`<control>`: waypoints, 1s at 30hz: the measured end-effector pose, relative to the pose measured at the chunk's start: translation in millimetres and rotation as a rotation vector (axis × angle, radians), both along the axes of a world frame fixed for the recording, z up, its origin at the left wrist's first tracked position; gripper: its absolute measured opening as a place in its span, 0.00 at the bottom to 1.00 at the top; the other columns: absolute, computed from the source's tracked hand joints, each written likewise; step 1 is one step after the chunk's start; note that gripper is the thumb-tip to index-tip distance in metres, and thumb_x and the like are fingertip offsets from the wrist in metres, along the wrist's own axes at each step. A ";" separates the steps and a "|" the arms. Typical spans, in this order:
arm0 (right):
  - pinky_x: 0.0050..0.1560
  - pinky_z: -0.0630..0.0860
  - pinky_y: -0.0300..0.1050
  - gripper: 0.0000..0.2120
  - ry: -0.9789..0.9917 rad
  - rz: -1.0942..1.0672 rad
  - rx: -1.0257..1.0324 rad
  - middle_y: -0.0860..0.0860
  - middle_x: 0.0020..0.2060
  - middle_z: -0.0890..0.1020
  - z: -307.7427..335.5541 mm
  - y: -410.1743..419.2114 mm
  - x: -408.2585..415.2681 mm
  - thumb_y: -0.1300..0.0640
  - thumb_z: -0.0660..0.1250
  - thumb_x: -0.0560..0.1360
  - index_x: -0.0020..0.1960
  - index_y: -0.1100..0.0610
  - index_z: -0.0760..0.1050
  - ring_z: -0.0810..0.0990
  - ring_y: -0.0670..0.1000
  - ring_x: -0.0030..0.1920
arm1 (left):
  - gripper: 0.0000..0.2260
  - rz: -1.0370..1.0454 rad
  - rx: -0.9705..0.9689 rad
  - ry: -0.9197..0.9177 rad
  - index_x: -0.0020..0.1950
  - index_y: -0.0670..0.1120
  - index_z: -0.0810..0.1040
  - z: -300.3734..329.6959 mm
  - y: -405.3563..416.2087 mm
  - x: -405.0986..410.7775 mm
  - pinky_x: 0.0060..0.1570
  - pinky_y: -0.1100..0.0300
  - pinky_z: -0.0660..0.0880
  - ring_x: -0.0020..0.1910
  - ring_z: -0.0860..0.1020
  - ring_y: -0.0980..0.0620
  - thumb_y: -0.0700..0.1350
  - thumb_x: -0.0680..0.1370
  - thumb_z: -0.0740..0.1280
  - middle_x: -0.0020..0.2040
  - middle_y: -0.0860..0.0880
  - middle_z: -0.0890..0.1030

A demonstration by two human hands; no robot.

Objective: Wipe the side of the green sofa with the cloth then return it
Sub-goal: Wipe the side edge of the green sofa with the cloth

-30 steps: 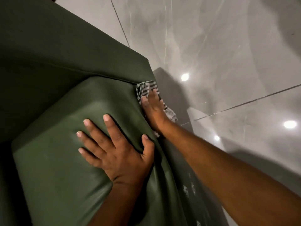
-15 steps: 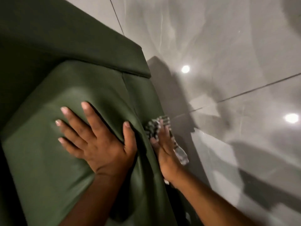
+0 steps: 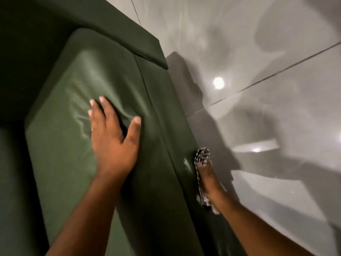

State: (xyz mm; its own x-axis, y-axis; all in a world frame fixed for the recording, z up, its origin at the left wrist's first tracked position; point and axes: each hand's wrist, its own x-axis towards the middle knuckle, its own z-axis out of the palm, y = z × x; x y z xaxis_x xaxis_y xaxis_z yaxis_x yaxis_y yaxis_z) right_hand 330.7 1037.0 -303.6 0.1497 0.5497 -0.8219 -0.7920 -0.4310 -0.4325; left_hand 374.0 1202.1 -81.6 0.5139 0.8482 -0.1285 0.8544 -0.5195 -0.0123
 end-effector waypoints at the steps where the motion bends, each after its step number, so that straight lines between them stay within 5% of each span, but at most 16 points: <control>1: 0.78 0.52 0.58 0.29 -0.008 -0.035 -0.010 0.51 0.78 0.57 7.4 -16.6 -11.2 0.44 0.55 0.80 0.77 0.48 0.50 0.55 0.55 0.78 | 0.41 -0.032 -0.019 0.038 0.81 0.49 0.45 7.0 -17.7 -15.6 0.78 0.50 0.45 0.81 0.44 0.46 0.64 0.74 0.57 0.82 0.46 0.44; 5: 0.79 0.51 0.55 0.26 -0.087 -0.148 -0.080 0.51 0.78 0.57 41.2 -58.8 -51.6 0.55 0.57 0.81 0.77 0.50 0.52 0.54 0.53 0.78 | 0.40 -0.047 0.022 0.105 0.81 0.54 0.46 18.3 -65.8 -59.9 0.78 0.47 0.44 0.81 0.44 0.49 0.68 0.74 0.52 0.82 0.49 0.47; 9: 0.79 0.41 0.54 0.27 -0.169 -0.087 0.067 0.39 0.75 0.49 71.1 -40.4 -41.0 0.53 0.56 0.82 0.68 0.34 0.43 0.43 0.44 0.78 | 0.39 -0.030 0.131 0.073 0.81 0.52 0.48 1.0 -71.1 -57.4 0.77 0.41 0.44 0.81 0.45 0.45 0.65 0.74 0.53 0.82 0.46 0.49; 12: 0.78 0.36 0.56 0.26 -0.301 -0.063 0.181 0.34 0.73 0.44 75.6 5.7 -4.2 0.46 0.55 0.80 0.66 0.31 0.40 0.37 0.42 0.76 | 0.39 -0.043 0.193 0.057 0.81 0.50 0.49 -10.2 -70.0 -59.8 0.76 0.39 0.45 0.81 0.47 0.42 0.65 0.74 0.54 0.82 0.44 0.50; 16: 0.77 0.40 0.62 0.32 -0.503 0.040 0.235 0.51 0.80 0.50 55.0 85.3 50.2 0.41 0.50 0.74 0.73 0.42 0.41 0.45 0.53 0.80 | 0.39 -0.064 0.248 0.061 0.81 0.50 0.49 -18.2 -66.5 -64.9 0.76 0.39 0.46 0.81 0.48 0.41 0.65 0.74 0.55 0.82 0.42 0.51; 22: 0.79 0.53 0.55 0.29 -0.136 -0.085 0.105 0.52 0.79 0.56 6.4 55.4 44.9 0.45 0.54 0.79 0.78 0.53 0.52 0.56 0.52 0.78 | 0.39 -0.065 0.249 0.061 0.81 0.51 0.47 -20.1 -64.8 -66.3 0.76 0.37 0.47 0.81 0.48 0.40 0.65 0.74 0.55 0.81 0.41 0.51; 26: 0.66 0.68 0.48 0.26 0.111 0.033 -0.180 0.50 0.71 0.69 19.2 -24.7 -10.6 0.39 0.53 0.79 0.74 0.48 0.61 0.71 0.55 0.67 | 0.39 -0.067 0.280 0.074 0.81 0.52 0.46 -25.6 -61.9 -68.6 0.76 0.39 0.46 0.81 0.48 0.40 0.65 0.74 0.55 0.81 0.41 0.51; 30: 0.79 0.51 0.56 0.26 0.029 -0.050 -0.057 0.49 0.79 0.55 43.2 -38.2 -25.0 0.47 0.53 0.81 0.77 0.46 0.51 0.53 0.50 0.78 | 0.39 -0.062 0.290 0.090 0.81 0.51 0.48 -25.6 -61.9 -67.9 0.76 0.38 0.48 0.81 0.49 0.40 0.65 0.74 0.55 0.81 0.41 0.52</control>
State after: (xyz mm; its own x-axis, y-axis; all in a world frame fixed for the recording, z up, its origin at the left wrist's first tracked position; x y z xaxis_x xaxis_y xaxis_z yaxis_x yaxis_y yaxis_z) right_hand 305.6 998.8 -260.4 0.1514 0.4939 -0.8562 -0.8252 -0.4137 -0.3845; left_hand 306.0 1140.2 -107.2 0.5633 0.8236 0.0665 0.8099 -0.5344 -0.2417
